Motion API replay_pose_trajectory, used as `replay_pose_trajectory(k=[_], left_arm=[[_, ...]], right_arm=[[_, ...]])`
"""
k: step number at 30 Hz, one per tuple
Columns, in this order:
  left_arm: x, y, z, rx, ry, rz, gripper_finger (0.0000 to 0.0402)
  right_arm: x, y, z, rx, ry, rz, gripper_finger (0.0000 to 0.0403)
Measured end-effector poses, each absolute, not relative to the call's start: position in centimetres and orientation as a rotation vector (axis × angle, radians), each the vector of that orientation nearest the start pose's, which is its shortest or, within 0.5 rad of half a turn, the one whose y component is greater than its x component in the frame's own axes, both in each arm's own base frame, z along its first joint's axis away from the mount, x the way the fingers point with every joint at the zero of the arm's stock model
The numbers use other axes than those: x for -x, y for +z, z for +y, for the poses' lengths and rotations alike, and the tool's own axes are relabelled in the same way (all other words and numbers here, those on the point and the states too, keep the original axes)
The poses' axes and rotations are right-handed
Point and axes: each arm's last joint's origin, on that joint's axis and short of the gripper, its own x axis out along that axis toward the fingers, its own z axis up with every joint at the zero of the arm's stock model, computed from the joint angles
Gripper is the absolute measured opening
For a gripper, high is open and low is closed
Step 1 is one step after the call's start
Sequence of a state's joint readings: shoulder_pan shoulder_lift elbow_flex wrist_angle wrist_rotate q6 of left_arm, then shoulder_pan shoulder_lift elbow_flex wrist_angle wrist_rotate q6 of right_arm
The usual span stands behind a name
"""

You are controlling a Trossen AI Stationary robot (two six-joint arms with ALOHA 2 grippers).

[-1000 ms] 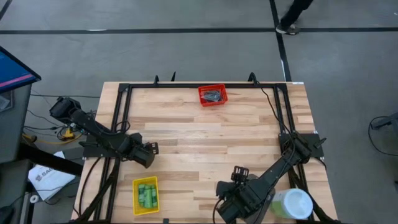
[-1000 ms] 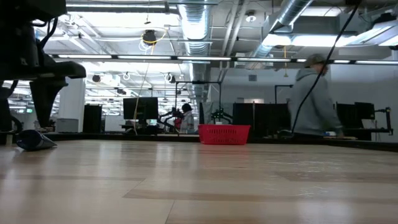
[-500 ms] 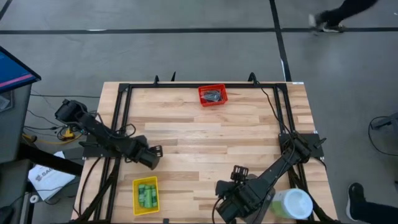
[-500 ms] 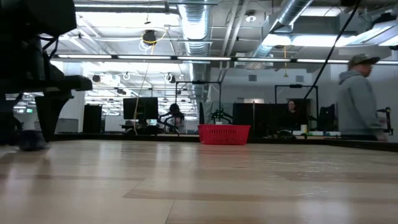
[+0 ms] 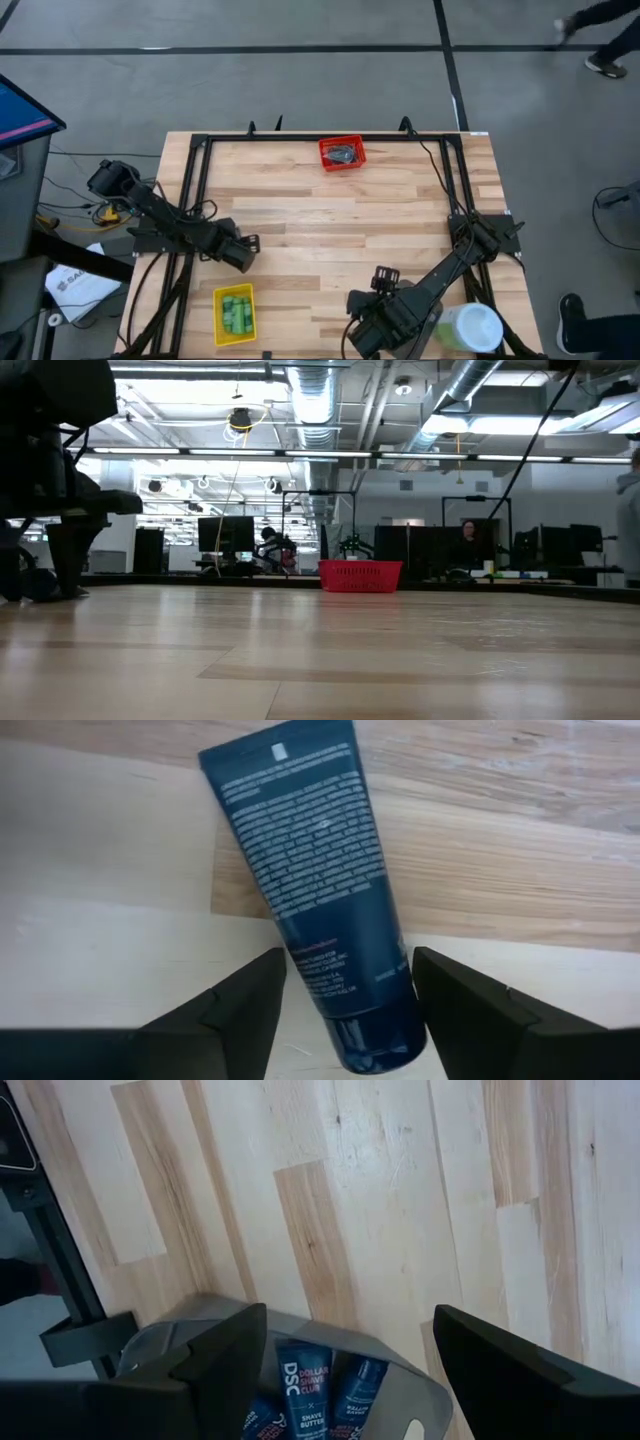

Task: Pick & Place Travel size toiletries
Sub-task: Put the blue shave cream into the black bin

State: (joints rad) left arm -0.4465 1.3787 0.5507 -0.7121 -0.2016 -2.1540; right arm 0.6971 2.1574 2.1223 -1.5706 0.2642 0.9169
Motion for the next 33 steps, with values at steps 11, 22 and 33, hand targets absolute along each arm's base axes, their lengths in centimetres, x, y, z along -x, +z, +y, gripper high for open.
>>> replay_pose_trajectory(k=[11,22,33], left_arm=[[-16.5,12.9,-7.3,1.25,1.275,0.938,0.0129],[-16.6,15.0,-7.1,1.169,0.998,0.907,0.0132],[-17.4,19.9,-7.3,0.862,0.385,0.719,0.0134]], right_arm=[[-32.2,27.9,25.4,-0.012,-0.333,1.391,0.0281],[-34.4,27.9,22.7,0.002,-0.346,1.375,0.0281],[-36.1,34.7,15.5,-0.152,-0.333,1.082,0.0281]])
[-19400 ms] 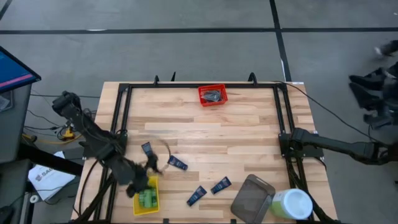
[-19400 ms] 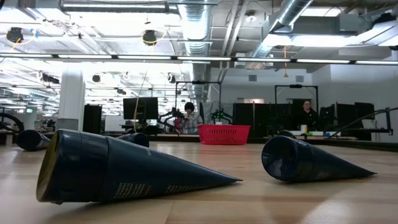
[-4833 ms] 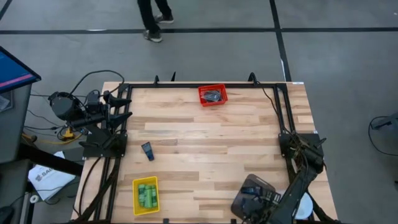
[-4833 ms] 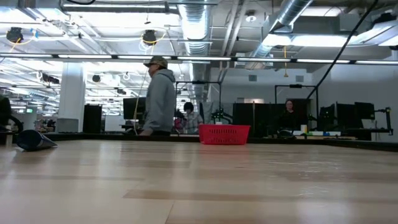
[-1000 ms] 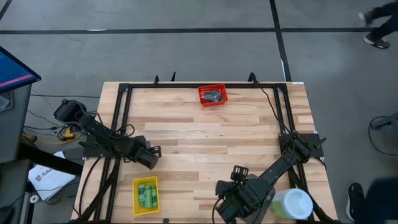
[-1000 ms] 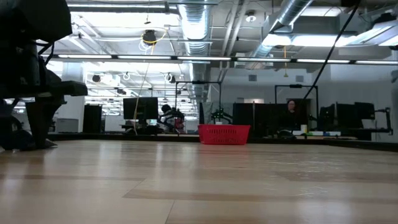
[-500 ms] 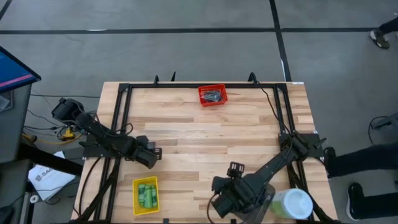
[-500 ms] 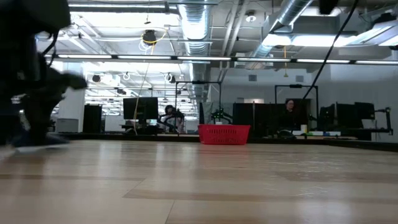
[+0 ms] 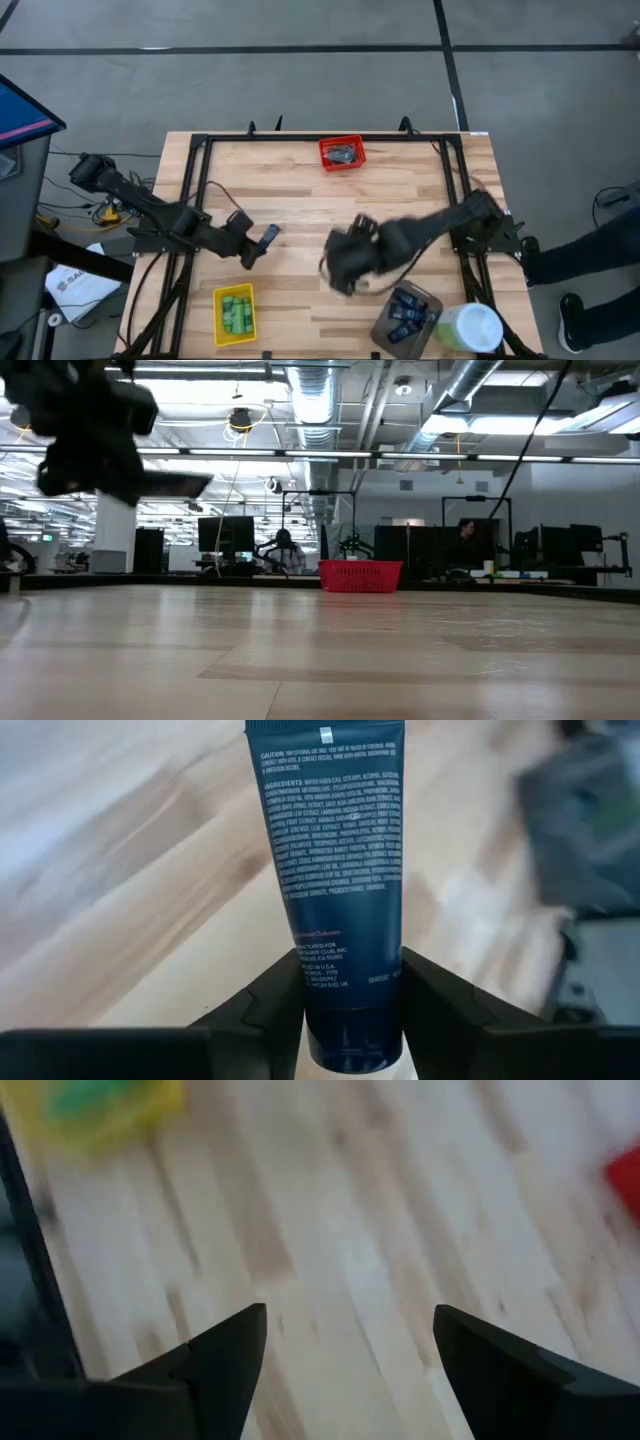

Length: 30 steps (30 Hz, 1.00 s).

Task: Pick & Place Travel size toiletries
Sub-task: Put the blue shave cream into the black bin

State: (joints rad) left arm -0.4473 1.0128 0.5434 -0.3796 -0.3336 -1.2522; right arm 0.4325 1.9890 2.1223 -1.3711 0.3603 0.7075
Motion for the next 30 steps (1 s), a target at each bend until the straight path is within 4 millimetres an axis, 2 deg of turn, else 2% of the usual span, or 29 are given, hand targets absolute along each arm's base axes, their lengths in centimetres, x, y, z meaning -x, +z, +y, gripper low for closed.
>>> replay_pose_trajectory(k=[5,11,16,21,30], left_arm=[[-17.6,21.9,-7.2,0.705,0.205,0.596,0.0128],[-18.7,23.9,-7.2,0.543,0.079,0.43,0.0134],[-19.8,25.4,-6.6,0.399,0.081,0.395,0.0132],[-21.3,26.6,-6.1,0.274,0.093,0.373,0.0132],[-22.8,26.8,-5.6,0.147,0.111,0.393,0.0133]], right_arm=[[-34.9,39.1,10.6,-0.472,-0.504,0.889,0.0281],[-34.5,41.2,6.6,-0.669,-0.584,0.781,0.0281],[-35.5,41.0,5.0,-0.753,-0.551,0.782,0.0281],[-37.7,40.2,4.2,-0.826,-0.479,0.77,0.0281],[-39.8,39.2,3.4,-0.883,-0.4,0.763,0.0281]])
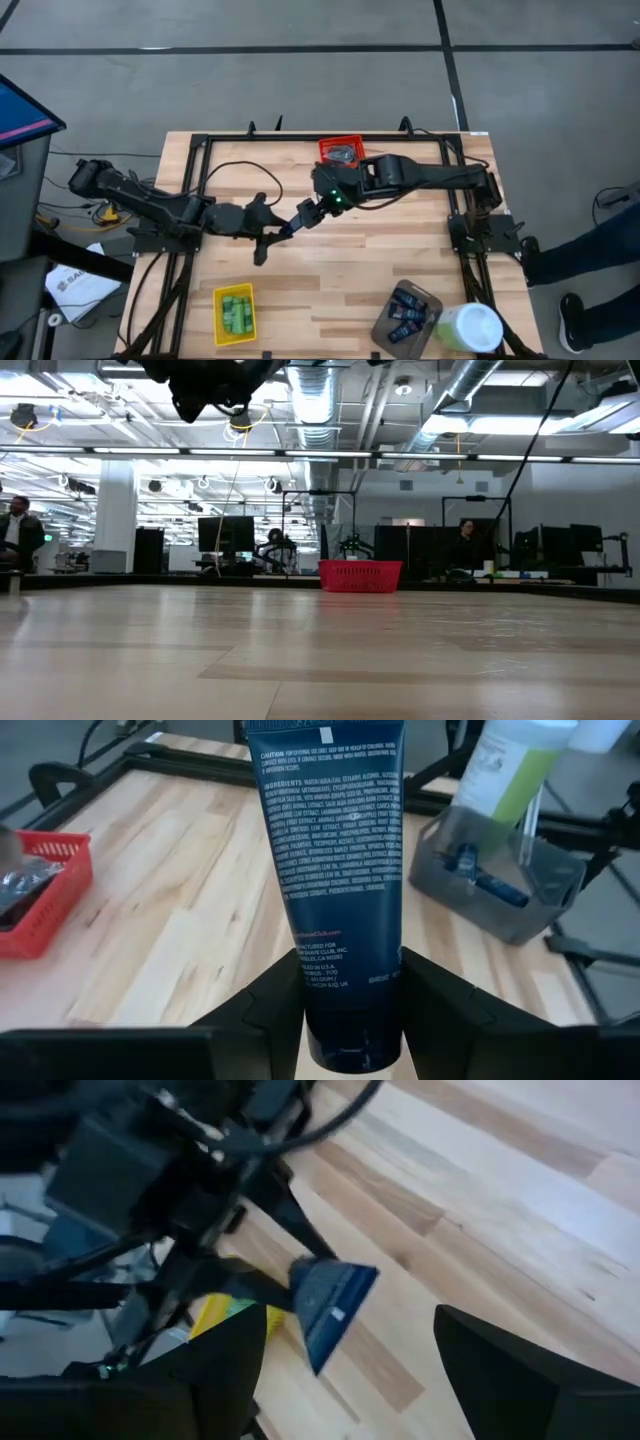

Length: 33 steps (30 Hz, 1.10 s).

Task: Pick & Place Travel size toiletries
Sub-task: Put the blue shave cream into the black bin

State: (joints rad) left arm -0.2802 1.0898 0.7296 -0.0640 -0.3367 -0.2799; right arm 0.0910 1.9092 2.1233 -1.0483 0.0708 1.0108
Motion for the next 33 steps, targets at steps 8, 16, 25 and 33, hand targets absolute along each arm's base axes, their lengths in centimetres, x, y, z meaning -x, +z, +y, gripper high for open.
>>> replay_pose_trajectory(k=[8,16,25,33], left_arm=[[-23.0,27.3,-5.2,0.114,0.129,0.368,0.0133],[-23.06,27.46,-5.15,0.088,0.123,0.354,0.0133],[-23.13,27.63,-5.06,0.065,0.141,0.334,0.0133],[-23.19,27.82,-5.07,0.071,0.143,0.314,0.0133]], right_arm=[[-40.11,38.81,3.44,-0.877,-0.395,0.769,0.0274],[-40.46,39.04,2.95,-0.896,-0.349,0.752,0.0207],[-40.47,39.05,2.94,-0.891,-0.345,0.751,0.0145],[-40.54,39.12,2.93,-0.871,-0.331,0.744,0.0083]])
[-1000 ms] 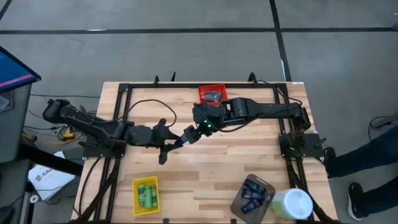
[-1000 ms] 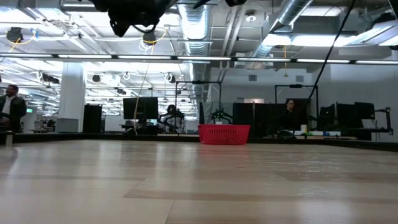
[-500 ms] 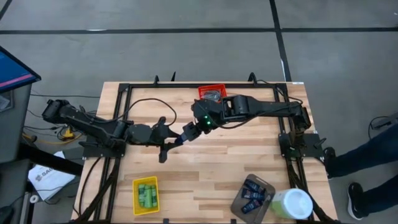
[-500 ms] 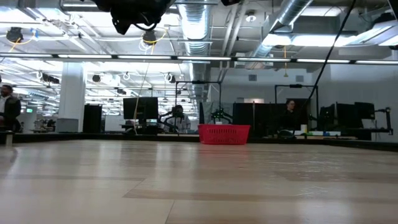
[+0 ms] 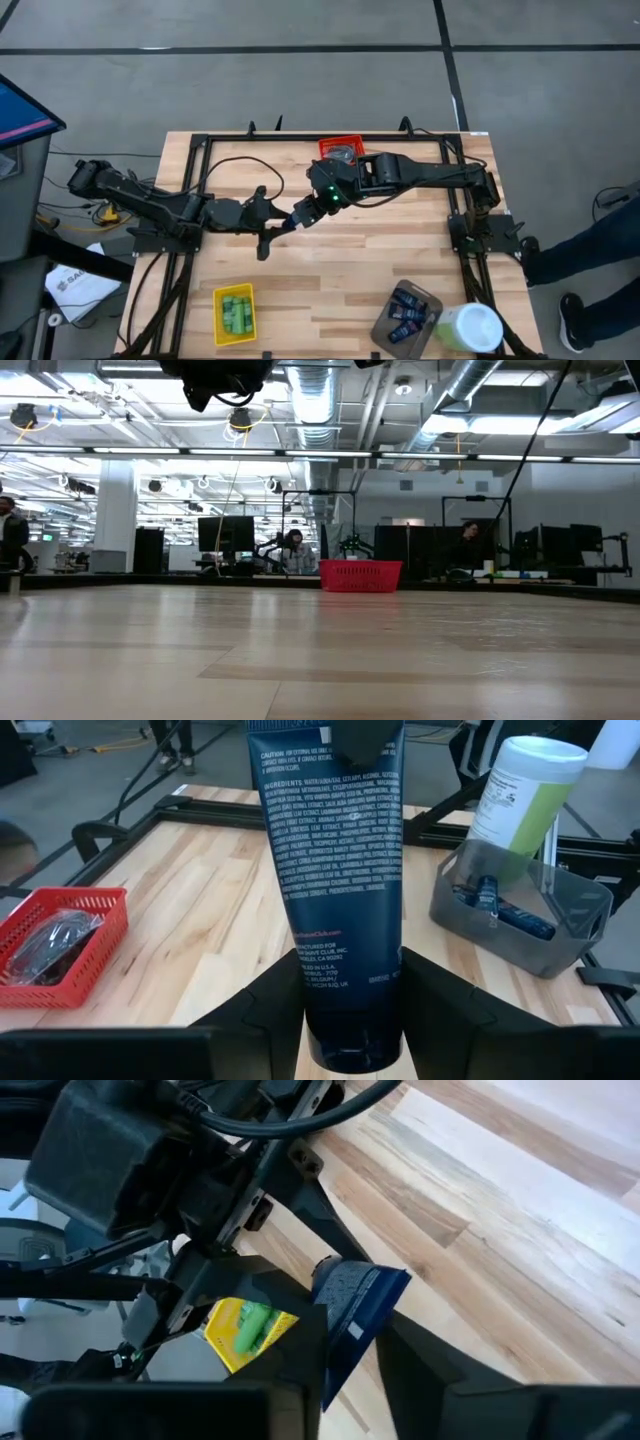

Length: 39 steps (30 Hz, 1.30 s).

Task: Pick & Place Travel size toiletries
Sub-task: Put the blue shave cream into the black bin

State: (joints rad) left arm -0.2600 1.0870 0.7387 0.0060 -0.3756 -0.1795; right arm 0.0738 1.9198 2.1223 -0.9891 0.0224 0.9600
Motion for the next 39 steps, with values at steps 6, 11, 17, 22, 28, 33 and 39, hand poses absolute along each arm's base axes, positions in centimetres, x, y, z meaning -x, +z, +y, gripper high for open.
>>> replay_pose_trajectory(k=[6,11,17,22,28,33,39], left_arm=[[-23.2,27.8,-5.1,0.065,0.149,0.313,0.0133],[-23.2,27.8,-5.1,0.068,0.144,0.312,0.0133],[-23.2,27.8,-5.1,0.074,0.142,0.312,0.0158],[-23.1,27.6,-5.3,0.074,0.128,0.332,0.0222],[-22.7,27.5,-6.1,0.065,0.091,0.352,0.0289],[-20.9,28.3,-6.1,0.122,0.079,0.366,0.0302],[-18.0,30.3,-5.0,0.212,0.094,0.296,0.0294]], right_arm=[[-40.5,39.1,2.9,-0.861,-0.328,0.747,0.0012],[-40.5,39.1,3.0,-0.856,-0.324,0.748,0.0006],[-40.5,39.1,3.0,-0.822,-0.316,0.748,0.0001],[-39.3,39.5,2.9,-0.787,-0.378,0.773,0.0001],[-36.7,40.2,3.9,-0.74,-0.423,0.868,0.0],[-32.4,40.3,7.3,-0.683,-0.541,1.07,0.0],[-29.3,39.2,14.0,-0.715,-0.512,1.202,0.0]])
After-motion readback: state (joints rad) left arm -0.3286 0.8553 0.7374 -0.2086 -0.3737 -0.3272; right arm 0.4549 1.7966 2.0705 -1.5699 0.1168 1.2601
